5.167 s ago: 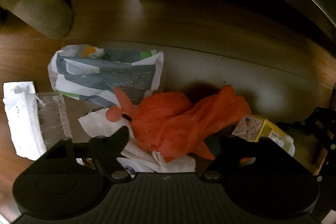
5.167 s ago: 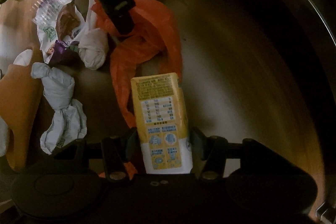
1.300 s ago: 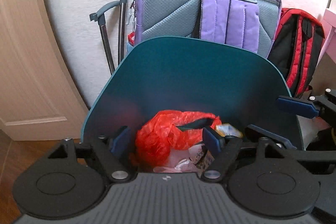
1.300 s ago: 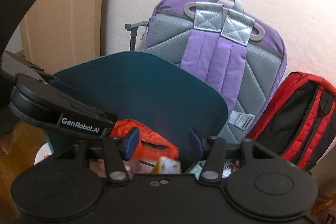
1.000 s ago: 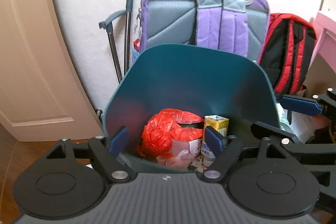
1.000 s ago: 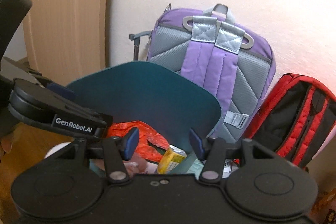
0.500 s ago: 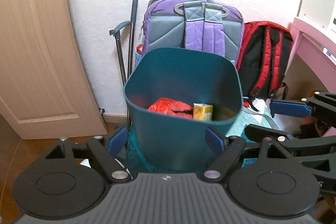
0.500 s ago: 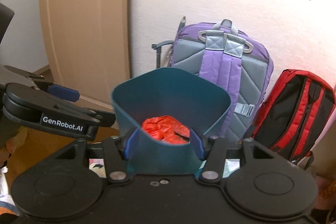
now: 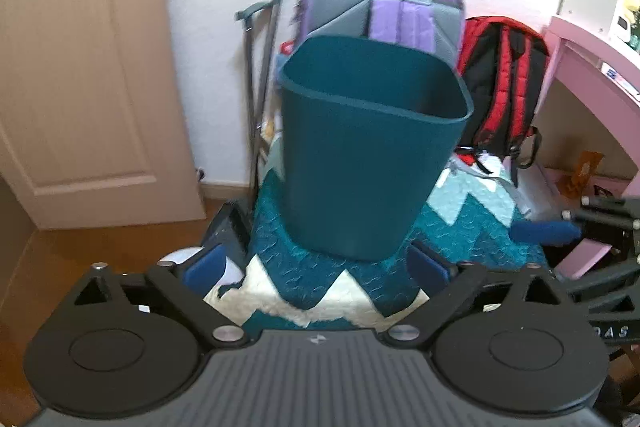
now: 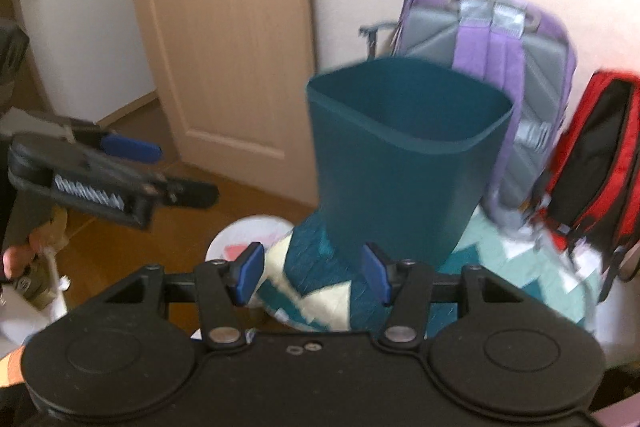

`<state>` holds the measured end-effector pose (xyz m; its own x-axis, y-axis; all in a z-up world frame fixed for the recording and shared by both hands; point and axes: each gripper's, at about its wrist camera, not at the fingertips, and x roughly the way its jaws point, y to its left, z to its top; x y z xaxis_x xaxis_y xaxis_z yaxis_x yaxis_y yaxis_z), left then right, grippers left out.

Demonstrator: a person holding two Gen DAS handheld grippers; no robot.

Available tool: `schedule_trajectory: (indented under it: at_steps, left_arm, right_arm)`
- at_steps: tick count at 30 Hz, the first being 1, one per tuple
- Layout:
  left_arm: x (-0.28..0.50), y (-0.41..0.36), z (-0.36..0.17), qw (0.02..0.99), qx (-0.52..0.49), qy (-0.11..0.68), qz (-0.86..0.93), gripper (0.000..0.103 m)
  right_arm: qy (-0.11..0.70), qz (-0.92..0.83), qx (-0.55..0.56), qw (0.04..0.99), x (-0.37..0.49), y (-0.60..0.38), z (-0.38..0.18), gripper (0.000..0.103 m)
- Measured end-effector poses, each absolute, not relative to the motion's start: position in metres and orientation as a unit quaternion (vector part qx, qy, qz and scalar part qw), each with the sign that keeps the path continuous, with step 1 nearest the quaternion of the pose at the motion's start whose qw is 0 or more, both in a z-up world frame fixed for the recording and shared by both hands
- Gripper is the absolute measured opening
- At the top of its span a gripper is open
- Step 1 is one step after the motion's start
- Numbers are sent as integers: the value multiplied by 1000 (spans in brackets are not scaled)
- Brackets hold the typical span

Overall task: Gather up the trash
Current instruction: 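Lower both tools back toward the remaining wrappers and tissues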

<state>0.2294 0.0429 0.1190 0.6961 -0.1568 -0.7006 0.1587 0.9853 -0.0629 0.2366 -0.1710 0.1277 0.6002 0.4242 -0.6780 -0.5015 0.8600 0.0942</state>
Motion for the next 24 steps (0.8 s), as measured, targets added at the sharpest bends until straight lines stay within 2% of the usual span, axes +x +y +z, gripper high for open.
schedule_trajectory:
  at_steps: [7,19,24]
  left_arm:
    - [233,86,45,898,-37,433,-69,98]
    - [284,159,-139,803,-86,589,-10,98]
    - [299,180,-217,759,-77,646,20,98]
  right_arm:
    - [441,275,-56,852,234,-161,37,55]
    - [608,249,-18,753,242,-145,-155,55]
    - [676,217,1,704,243,-144,-245,55]
